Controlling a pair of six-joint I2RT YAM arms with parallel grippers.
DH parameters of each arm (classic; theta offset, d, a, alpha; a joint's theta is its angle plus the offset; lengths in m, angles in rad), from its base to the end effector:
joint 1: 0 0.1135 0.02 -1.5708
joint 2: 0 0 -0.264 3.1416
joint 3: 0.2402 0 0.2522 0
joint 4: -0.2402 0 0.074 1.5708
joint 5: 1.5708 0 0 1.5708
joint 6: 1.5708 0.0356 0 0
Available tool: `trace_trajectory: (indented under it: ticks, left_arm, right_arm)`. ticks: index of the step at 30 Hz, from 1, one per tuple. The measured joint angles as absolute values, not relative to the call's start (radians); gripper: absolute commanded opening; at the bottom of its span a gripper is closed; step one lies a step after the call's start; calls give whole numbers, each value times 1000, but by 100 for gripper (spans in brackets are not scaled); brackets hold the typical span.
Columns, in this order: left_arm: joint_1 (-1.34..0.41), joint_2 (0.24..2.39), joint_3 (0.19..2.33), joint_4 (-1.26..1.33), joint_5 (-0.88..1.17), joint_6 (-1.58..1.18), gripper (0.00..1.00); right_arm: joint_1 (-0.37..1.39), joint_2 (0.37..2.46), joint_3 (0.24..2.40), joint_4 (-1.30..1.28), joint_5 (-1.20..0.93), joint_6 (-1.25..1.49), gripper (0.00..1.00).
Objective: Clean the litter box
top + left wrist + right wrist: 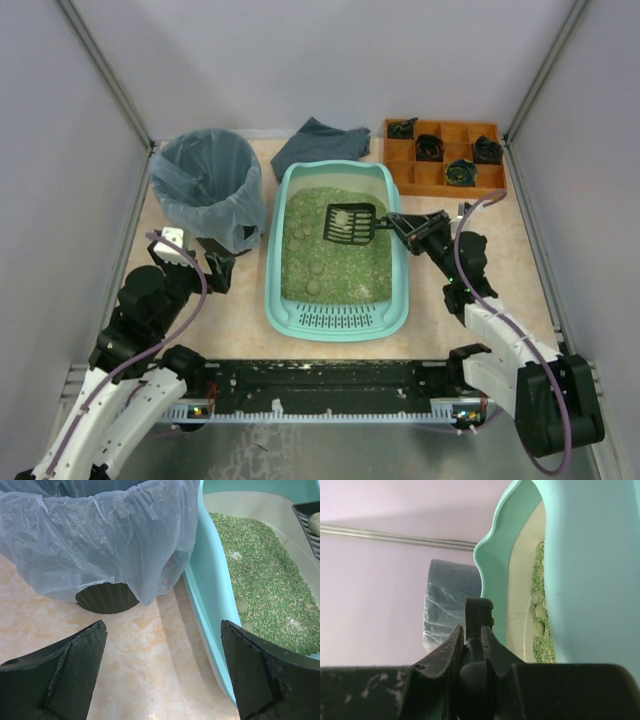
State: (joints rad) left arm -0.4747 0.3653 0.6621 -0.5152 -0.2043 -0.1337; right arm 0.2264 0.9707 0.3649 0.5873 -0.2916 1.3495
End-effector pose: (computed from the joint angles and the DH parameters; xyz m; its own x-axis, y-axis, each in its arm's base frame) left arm 0.0890 -0.0376 0.3132 -0.2272 -0.0300 -0.9734 0.2433 0.9661 -0.0866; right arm 0.2068 0.0581 0.2392 -0.4870 0.8467 -0.2143 -0.0911 0.1947 0.9766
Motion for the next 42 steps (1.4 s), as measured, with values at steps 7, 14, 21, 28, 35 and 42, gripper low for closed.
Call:
trace_trajectory:
  ticks: [7, 14, 21, 28, 35, 42]
  left_arm:
    - [-475, 366, 662, -515, -204, -134, 100]
    - [-475, 369, 662, -516, -205, -134, 100]
    - [-475, 371, 662, -515, -205, -134, 100]
    - [-475, 376, 662, -515, -205, -134, 100]
    - [-475, 376, 662, -515, -205, -134, 100]
    - [-475, 376, 662, -515, -205, -134, 100]
  right_arm:
    - [227, 1001, 350, 672, -332, 1383, 0]
    - [237, 1014, 334, 719, -336, 1417, 0]
    - [238, 1019, 327, 715, -327, 1423, 0]
    - [235, 1025, 323, 708, -322, 1421, 0]
    - [233, 1003, 330, 666, -312, 1415, 0]
    - [252, 955, 362, 542, -289, 1410, 0]
